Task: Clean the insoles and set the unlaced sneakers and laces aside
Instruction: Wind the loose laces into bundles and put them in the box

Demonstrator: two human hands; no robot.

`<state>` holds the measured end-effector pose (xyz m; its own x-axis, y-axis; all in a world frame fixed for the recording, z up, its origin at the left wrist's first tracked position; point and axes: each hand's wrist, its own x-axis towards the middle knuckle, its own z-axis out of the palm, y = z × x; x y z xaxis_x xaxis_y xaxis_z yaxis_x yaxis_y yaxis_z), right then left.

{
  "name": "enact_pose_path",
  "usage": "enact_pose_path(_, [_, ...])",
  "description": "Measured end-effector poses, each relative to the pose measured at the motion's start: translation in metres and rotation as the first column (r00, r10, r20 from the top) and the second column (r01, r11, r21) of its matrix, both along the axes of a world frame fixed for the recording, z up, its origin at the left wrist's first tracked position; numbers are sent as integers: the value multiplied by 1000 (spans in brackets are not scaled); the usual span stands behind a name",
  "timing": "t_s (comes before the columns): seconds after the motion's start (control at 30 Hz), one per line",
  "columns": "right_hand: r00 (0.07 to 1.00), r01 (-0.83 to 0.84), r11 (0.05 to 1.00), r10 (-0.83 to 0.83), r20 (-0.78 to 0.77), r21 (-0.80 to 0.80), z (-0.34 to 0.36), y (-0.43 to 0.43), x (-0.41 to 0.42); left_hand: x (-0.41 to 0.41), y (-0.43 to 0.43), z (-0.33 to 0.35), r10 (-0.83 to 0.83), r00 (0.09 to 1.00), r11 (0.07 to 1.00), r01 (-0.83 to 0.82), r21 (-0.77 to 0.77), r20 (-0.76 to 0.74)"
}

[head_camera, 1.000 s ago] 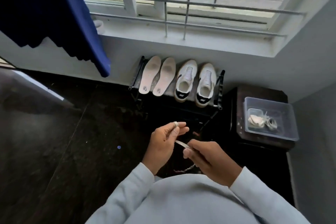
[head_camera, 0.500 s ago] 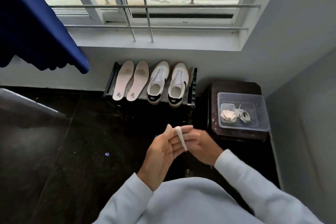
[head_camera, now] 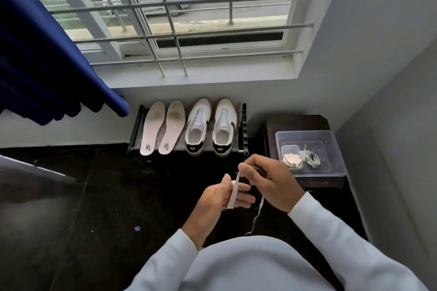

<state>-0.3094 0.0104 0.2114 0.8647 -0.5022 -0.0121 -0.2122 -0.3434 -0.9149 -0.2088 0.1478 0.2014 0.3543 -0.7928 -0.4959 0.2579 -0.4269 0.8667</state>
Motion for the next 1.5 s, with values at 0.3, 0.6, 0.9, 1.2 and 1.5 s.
enact_pose_path(0.3, [987,26,941,30,-161,336,-63,25,27,35,5,17,45,978,990,-71,-125,-204])
enact_pose_path(0.6, [998,1,994,7,-68,110,-15,42,23,52,14,-7,84,996,995,-84,-59,-9])
enact_pose_path(0.9, [988,87,938,-39,-147,334,-32,2,53,57,16,-1,-131,964,991,128,-26,-230])
enact_pose_path(1.2, [964,51,955,29,-263,291,-55,63,29,65,15,-12,140,890,951,-242,-190,-434])
enact_pose_path(1.5, [985,38,991,-16,-169,128,-11,28,43,54,19,-20,-36,999,999,36,11,-12])
